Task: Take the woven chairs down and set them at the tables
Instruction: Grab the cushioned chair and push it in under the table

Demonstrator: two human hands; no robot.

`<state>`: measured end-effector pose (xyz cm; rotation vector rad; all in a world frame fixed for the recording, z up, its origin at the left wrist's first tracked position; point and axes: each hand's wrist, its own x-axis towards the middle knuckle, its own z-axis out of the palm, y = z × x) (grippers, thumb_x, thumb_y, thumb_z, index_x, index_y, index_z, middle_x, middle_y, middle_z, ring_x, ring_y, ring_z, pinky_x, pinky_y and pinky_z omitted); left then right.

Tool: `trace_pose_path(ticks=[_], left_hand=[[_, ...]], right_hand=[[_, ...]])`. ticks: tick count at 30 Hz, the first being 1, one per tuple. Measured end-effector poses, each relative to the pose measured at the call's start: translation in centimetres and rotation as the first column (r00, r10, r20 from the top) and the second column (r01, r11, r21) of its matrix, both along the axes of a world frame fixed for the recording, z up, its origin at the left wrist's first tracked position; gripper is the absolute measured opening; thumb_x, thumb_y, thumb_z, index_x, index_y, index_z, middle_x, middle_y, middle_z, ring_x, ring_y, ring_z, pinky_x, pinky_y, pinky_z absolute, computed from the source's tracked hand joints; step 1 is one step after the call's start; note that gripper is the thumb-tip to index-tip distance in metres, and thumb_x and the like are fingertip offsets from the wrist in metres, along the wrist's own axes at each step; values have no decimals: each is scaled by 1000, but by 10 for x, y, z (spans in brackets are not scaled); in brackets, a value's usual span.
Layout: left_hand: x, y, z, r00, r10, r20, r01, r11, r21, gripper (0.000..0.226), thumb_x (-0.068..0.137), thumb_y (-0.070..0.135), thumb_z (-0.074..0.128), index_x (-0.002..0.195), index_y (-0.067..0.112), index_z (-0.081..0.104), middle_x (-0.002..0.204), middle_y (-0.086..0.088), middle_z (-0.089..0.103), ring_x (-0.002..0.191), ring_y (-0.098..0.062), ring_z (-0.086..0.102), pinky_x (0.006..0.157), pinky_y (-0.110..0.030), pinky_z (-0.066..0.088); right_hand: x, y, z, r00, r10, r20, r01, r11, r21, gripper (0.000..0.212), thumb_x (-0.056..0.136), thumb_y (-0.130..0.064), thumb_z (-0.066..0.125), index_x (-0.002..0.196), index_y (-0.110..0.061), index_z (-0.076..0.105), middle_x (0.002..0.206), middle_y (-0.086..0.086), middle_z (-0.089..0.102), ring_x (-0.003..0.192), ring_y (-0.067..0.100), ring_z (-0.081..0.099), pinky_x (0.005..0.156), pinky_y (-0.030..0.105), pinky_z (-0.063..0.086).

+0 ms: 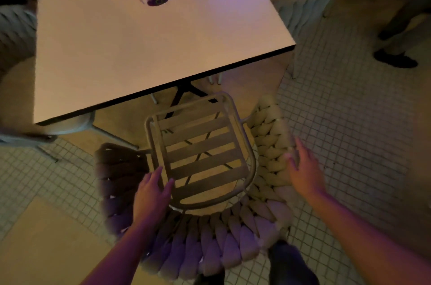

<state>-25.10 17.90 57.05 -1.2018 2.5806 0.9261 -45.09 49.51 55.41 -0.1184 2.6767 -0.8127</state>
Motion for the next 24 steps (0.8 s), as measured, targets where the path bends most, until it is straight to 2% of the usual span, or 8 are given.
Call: trace_pose_path(ticks=[3,6,8,12,14,16,21,24], left_hand=[[-38,51,3,1000,-18,4,18,993,121,51,90,29,61,135,6,53,130,-19,60,120,-33,57,102,-42,44],[-89,109,6,1000,-11,24,7,982,190,45,90,29,61,129,7,57,119,-19,67,108,-31,64,93,-40,48],[-125,151,9,999,30,20,-34,979,201,44,90,32,61,129,10,58,116,-17,69,102,-28,65,88,-37,48],[-199,218,21,997,72,26,-76,971,226,47,91,39,56,132,17,54,119,-10,67,106,-25,63,95,-42,48],[-242,244,28,998,57,-4,-54,965,255,42,90,41,55,128,22,56,113,-2,67,104,-23,63,89,-42,51],[-283,263,35,998,42,-56,-26,967,254,32,90,40,55,118,26,60,101,6,65,101,-20,64,80,-34,48],[-384,281,33,994,33,-109,2,950,312,46,91,34,58,133,13,55,121,-9,66,113,-21,60,96,-32,44],[-437,274,28,987,79,-141,-28,942,334,48,90,36,59,133,14,55,122,-8,66,109,-17,59,92,-29,43]], right_hand=[[-9,32,8,991,-37,132,60,983,-173,56,96,-45,39,146,-20,35,145,7,46,128,22,49,103,37,42],[-39,73,9,969,-54,241,112,965,-235,59,94,-50,40,145,-19,38,147,4,46,131,17,48,108,40,40],[-69,106,9,961,-36,274,104,966,-235,59,93,-51,43,143,-19,40,146,4,48,128,17,50,107,38,40],[-135,176,16,948,2,319,47,988,-145,57,94,-46,46,142,-15,42,144,9,50,130,22,49,107,37,39],[-171,204,24,953,4,301,31,993,-112,54,94,-43,47,140,-14,44,141,11,53,128,24,51,105,39,41],[-204,221,32,962,-2,273,32,994,-108,52,94,-41,48,138,-13,46,139,12,55,125,25,53,103,41,43],[-278,228,37,963,10,270,27,991,-132,54,94,-43,49,140,-16,44,142,8,52,127,22,52,104,42,43],[-336,217,36,960,65,271,-34,992,-119,53,94,-43,49,139,-17,45,141,8,53,125,21,53,104,37,42]])
